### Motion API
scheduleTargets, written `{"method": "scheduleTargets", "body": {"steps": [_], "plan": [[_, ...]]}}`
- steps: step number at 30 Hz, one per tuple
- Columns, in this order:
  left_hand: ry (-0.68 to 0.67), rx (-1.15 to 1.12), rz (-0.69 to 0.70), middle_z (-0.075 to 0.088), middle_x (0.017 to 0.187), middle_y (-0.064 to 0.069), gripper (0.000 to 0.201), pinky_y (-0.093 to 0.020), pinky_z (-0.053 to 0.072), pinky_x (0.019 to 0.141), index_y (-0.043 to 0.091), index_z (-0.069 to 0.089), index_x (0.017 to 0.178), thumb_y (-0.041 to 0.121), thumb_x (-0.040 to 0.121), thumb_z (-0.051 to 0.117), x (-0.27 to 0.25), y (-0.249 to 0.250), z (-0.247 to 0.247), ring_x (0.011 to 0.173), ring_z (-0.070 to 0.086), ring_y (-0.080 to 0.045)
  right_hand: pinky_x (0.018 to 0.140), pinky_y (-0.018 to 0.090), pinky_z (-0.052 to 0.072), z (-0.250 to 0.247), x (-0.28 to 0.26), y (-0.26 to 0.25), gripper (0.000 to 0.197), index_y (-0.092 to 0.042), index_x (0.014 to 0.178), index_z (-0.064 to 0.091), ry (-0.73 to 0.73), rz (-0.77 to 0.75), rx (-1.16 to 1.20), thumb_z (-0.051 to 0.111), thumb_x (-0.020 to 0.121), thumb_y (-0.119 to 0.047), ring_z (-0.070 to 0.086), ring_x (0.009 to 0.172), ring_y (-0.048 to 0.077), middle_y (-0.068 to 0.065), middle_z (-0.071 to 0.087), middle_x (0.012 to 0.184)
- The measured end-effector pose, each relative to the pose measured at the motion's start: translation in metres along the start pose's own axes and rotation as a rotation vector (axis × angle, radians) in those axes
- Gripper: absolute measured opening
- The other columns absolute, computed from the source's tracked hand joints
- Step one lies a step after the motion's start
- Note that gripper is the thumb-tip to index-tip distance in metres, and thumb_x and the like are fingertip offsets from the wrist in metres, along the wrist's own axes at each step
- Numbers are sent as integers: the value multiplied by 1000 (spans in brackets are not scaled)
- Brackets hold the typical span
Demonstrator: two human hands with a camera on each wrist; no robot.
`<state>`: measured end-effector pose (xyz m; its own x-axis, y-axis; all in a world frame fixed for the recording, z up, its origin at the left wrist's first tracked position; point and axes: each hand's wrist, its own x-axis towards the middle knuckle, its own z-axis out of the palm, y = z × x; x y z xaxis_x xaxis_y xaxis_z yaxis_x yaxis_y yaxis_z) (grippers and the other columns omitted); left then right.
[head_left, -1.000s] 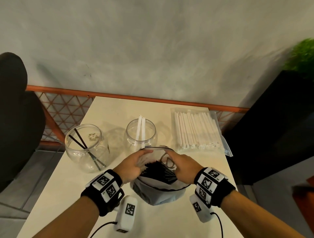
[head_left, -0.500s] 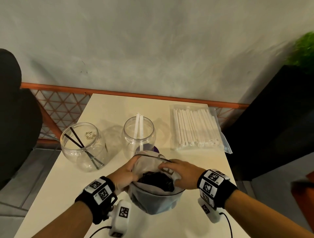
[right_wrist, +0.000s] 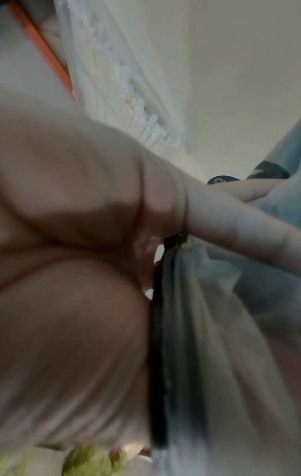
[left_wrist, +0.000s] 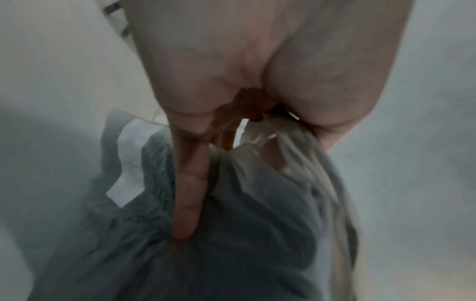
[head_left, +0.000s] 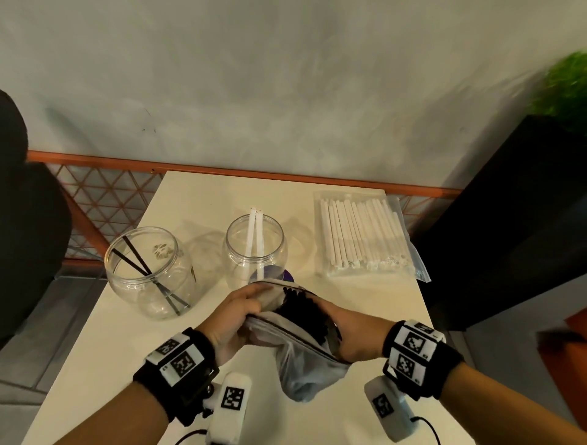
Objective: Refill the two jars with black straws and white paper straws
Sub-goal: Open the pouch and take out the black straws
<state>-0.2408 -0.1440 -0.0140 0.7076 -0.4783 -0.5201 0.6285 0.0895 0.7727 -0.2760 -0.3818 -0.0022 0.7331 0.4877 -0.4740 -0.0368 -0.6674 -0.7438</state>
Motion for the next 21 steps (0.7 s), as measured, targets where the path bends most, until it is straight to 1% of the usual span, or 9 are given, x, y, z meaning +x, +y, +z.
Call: {"method": "scheduleTargets", "body": {"steps": [2,5,6,9,12,14,16,19,21], "plan": [[32,-8,-19,67,93,-14,53,-51,56,73,15,65,110,-9,76,32,1,-5,1,81,64,-29,95,-5,26,9,3,0,107,-25,150,5,42,-42,9,76,76,4,33,124,-24,-25,32,136],[83,-17,-10,67,94,-14,49,-39,56,69,13,67,110,-7,77,37,3,-13,3,77,64,-25,116,14,23,30,13,10,118,-22,151,2,158,-91,-36,85,67,-10,22,147,4,-1,19,156],[88,-30,6,68,94,-14,48,-36,55,67,12,67,110,-6,77,38,2,-13,3,76,65,-24,118,20,23,34,15,13,121,-25,151,1,190,-83,-36,86,66,-13,19,147,4,0,14,158],[89,-85,47,68,97,-15,51,-30,52,62,11,69,108,-8,74,36,0,-13,4,81,62,-26,117,17,23,38,16,9,126,-39,148,-2,281,-97,-64,89,62,-19,17,139,-13,-13,8,156],[56,-127,54,68,93,-15,56,-26,52,57,8,67,110,-11,70,33,-1,-13,5,79,63,-24,116,27,31,44,16,2,130,-52,145,-5,353,-100,-127,86,55,-34,28,140,6,-25,6,155],[14,-104,63,67,94,-13,57,-25,51,56,11,66,112,-3,66,37,-3,-11,6,79,63,-22,114,36,36,46,15,1,125,-48,149,1,393,-93,-132,83,55,-43,34,141,13,-19,16,158],[-38,-83,69,68,101,-10,54,-28,52,59,18,66,114,10,64,46,-8,-7,4,84,63,-22,106,39,45,43,15,1,117,-48,150,7,392,-53,-129,81,59,-43,47,132,15,-15,38,150],[-122,-57,68,63,124,-8,52,-38,55,79,25,59,124,28,72,60,-14,-7,-5,110,61,-26,95,37,52,33,19,6,98,-55,143,18,367,43,-129,75,65,-38,61,112,16,-13,61,126],[-197,-29,73,54,137,-3,67,-39,51,94,31,48,134,27,71,70,-15,-12,-14,125,52,-27,98,34,51,25,22,8,88,-53,140,29,359,95,-49,78,68,-36,62,111,13,-12,64,121]]}}
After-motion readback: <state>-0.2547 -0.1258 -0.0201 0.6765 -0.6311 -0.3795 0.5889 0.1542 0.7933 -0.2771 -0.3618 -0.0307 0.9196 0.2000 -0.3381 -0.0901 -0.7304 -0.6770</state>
